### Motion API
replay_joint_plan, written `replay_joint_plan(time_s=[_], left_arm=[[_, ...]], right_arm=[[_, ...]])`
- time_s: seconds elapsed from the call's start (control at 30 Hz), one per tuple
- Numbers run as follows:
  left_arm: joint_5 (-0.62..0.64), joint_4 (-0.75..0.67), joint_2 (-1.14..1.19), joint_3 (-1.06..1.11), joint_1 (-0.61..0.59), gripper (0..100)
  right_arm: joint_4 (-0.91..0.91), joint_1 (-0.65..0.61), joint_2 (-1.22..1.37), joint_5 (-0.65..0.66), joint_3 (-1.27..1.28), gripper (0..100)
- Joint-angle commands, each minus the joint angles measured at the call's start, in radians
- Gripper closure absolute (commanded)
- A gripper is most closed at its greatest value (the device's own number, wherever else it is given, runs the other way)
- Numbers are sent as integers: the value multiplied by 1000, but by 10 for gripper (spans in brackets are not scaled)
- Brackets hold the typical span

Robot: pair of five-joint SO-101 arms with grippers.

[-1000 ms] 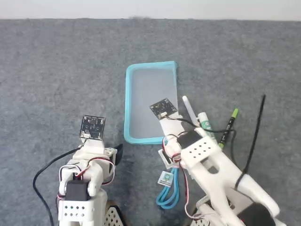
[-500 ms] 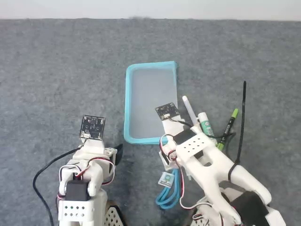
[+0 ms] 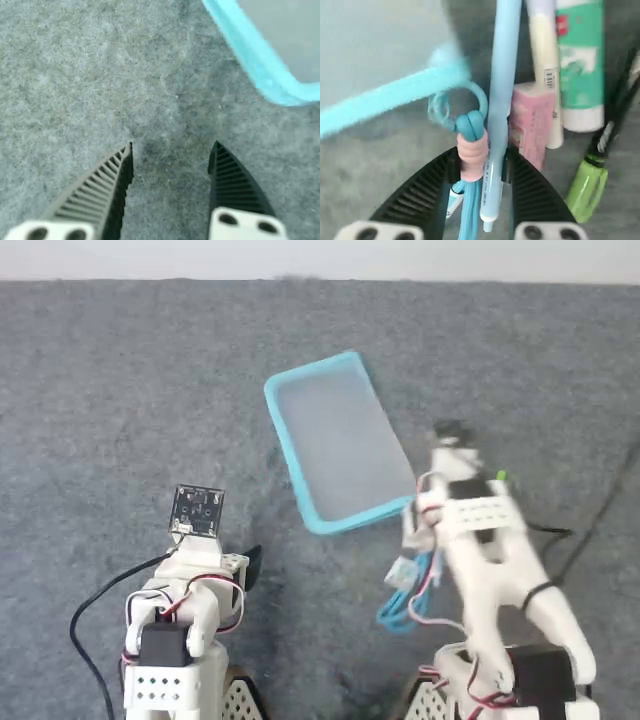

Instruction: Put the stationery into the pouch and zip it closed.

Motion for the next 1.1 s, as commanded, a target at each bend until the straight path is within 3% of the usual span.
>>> replay_joint_plan(time_s=[0.0, 0.17, 0.23, 0.43, 0.73, 0.9, 1.07], left_arm=[[9, 8, -20, -5, 2, 764], [9, 8, -20, -5, 2, 764], [9, 8, -20, -5, 2, 764], [9, 8, -20, -5, -3, 764], [9, 8, -20, -5, 2, 764], [9, 8, -20, -5, 2, 764], [9, 8, -20, -5, -2, 764]], right_arm=[[-12, 97, -4, 3, -89, 913], [-12, 165, -4, 61, -115, 890], [-7, 147, -2, 132, -107, 835], [-13, 124, 45, 149, -107, 674], [30, 88, -1, 229, -163, 669], [156, 5, -58, 233, -313, 670], [171, -84, 36, 232, -344, 671]])
